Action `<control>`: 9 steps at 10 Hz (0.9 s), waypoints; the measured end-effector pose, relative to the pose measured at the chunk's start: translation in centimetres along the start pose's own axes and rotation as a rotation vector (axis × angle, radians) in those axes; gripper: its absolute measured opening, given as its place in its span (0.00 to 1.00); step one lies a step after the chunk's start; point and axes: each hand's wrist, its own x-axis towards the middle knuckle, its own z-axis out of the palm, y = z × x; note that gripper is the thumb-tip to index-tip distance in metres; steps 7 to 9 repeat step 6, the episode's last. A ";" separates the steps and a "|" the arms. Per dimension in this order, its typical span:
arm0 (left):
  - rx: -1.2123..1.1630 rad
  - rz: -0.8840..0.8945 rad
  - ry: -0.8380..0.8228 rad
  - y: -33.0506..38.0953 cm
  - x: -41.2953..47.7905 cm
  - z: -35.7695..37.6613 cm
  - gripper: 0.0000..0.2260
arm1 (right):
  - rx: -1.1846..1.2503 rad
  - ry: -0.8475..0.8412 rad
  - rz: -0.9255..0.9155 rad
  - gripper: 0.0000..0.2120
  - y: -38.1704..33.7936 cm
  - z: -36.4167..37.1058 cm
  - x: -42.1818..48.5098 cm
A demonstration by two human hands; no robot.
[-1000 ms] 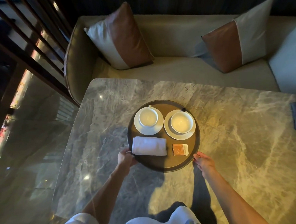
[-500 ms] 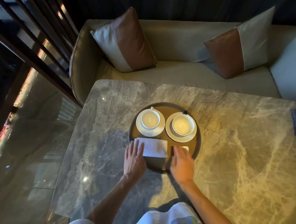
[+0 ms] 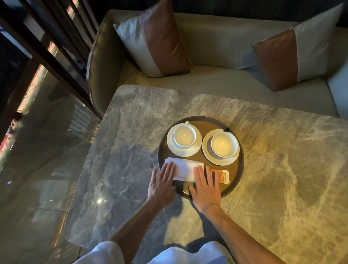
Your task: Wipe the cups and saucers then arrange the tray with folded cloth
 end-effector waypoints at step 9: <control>-0.091 0.011 0.015 0.1 -0.9 -3.1 0.33 | 0.164 0.070 0.028 0.28 2.7 -3.4 -0.4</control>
